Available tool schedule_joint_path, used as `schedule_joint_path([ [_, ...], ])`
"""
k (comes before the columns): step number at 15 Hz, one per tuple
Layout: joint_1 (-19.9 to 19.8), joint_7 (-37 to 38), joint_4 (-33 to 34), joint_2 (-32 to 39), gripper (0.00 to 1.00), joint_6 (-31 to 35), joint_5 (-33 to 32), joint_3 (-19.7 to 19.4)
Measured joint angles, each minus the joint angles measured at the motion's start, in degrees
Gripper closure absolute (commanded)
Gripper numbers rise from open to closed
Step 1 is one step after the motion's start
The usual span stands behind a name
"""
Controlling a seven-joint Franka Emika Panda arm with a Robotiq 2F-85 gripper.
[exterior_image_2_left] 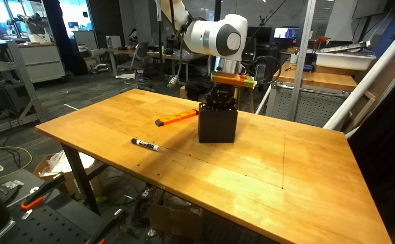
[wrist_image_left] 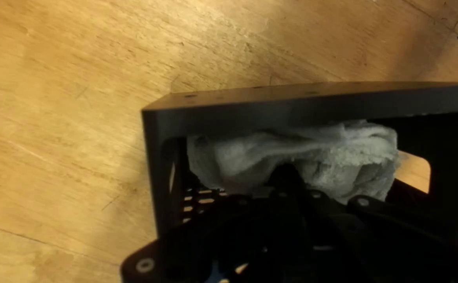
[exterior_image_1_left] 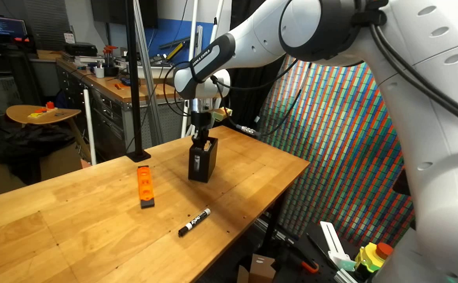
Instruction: Push the box to the right, then pick the cloth and shove it in the box
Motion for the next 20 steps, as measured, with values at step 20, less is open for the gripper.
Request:
schedule_joint_path([
  [20, -0.8, 0.16, 9.82, 2.82, 1.0, -3.64, -0.07, -0.63],
])
